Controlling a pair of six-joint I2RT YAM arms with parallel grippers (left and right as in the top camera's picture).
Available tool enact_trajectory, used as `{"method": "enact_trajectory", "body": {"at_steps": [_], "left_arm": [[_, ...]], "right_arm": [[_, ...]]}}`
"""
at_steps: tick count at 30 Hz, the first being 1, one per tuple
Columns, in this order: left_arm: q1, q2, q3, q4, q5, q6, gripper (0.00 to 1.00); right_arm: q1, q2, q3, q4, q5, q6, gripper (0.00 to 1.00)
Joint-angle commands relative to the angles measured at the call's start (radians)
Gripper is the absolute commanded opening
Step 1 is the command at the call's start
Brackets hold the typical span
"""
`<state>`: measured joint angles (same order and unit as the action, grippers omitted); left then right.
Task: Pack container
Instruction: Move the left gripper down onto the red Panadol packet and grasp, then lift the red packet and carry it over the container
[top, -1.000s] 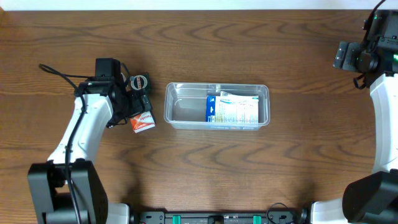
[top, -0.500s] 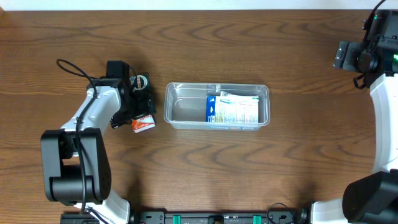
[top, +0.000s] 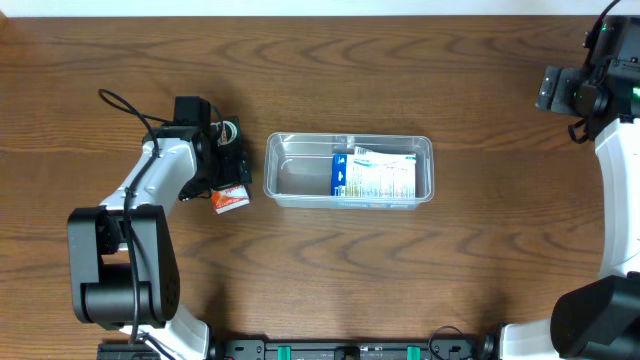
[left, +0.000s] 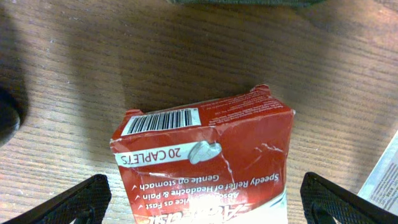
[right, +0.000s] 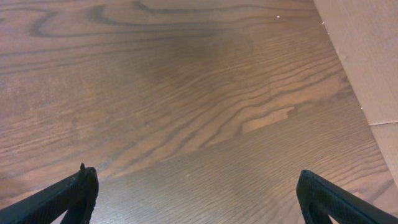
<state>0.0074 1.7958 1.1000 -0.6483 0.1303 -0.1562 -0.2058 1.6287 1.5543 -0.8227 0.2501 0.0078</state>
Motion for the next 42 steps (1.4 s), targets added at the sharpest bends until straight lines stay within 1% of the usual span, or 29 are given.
{"method": "enact_trajectory", "body": {"at_steps": [1,6,9,11,17,20,24,30,35,42], "left_arm": [[-0.001,0.017,0.014,-0.013,-0.011,0.025,0.98],[-0.007,0.017,0.009,-0.028,-0.011,0.025,1.00],[-0.011,0.017,0.000,-0.028,-0.011,0.020,0.92],[-0.012,0.017,0.000,-0.032,-0.011,-0.005,0.88],[-0.012,0.017,0.000,-0.047,-0.011,-0.080,0.78],[-0.013,0.017,0.000,-0.061,-0.008,-0.093,0.72],[-0.016,0.017,0.000,-0.077,-0.007,-0.118,0.71],[-0.016,0.016,0.018,-0.114,-0.003,-0.119,0.70],[-0.016,0.013,0.126,-0.237,-0.003,-0.119,0.69],[-0.016,0.012,0.418,-0.511,0.000,-0.103,0.70]], "right_arm": [[-0.007,0.001,0.000,-0.001,0.000,0.014,0.99],[-0.007,0.001,0.000,-0.001,0.000,0.014,0.99],[-0.007,0.001,0.000,-0.001,0.000,0.014,0.99],[-0.007,0.001,0.000,-0.001,0.000,0.014,0.99],[-0.007,0.001,0.000,-0.001,0.000,0.014,0.99],[-0.007,0.001,0.000,-0.001,0.000,0.014,0.99],[-0.007,0.001,0.000,-0.001,0.000,0.014,0.99],[-0.007,0.001,0.000,-0.001,0.000,0.014,0.99],[-0.007,0.001,0.000,-0.001,0.000,0.014,0.99],[-0.007,0.001,0.000,-0.001,0.000,0.014,0.99]]}}
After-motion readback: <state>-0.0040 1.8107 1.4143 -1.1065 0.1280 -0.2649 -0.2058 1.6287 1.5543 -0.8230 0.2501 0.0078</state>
